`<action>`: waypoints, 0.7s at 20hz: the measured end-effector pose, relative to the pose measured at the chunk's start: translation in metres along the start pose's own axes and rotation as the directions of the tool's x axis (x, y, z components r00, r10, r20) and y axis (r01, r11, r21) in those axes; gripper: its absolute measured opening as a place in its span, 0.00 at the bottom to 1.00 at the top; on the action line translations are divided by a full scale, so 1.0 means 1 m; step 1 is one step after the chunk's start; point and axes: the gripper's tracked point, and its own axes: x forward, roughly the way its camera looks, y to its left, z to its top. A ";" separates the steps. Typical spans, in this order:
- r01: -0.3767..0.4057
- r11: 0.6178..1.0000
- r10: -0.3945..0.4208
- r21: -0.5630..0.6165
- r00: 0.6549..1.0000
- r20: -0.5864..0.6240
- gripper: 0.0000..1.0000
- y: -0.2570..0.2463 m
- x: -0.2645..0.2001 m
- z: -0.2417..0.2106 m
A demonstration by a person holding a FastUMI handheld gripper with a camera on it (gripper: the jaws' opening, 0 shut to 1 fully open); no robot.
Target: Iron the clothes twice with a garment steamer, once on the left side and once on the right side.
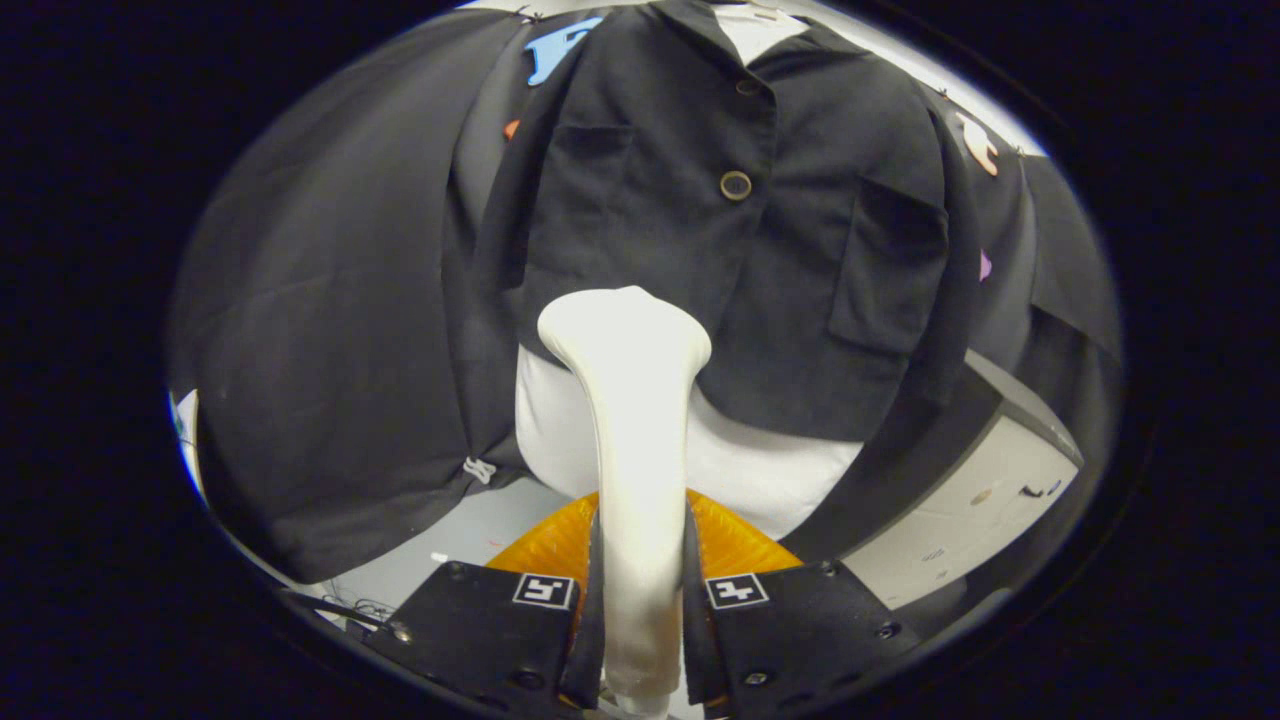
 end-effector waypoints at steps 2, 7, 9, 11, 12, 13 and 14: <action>-0.003 1.000 0.004 0.021 0.999 -0.038 0.35 -0.006 -0.003 -0.021; -0.007 0.999 0.012 0.044 0.995 -0.104 0.35 -0.019 -0.025 -0.062; 0.000 0.998 0.007 0.056 0.993 -0.117 0.34 -0.034 -0.040 -0.071; 0.019 0.997 -0.011 0.068 0.994 -0.110 0.34 -0.056 -0.056 -0.070; 0.026 0.996 -0.018 0.082 0.995 -0.103 0.34 -0.068 -0.065 -0.069; 0.041 0.994 -0.032 0.103 0.996 -0.087 0.34 -0.081 -0.073 -0.067; 0.066 0.989 -0.058 0.134 0.996 -0.064 0.34 -0.096 -0.085 -0.065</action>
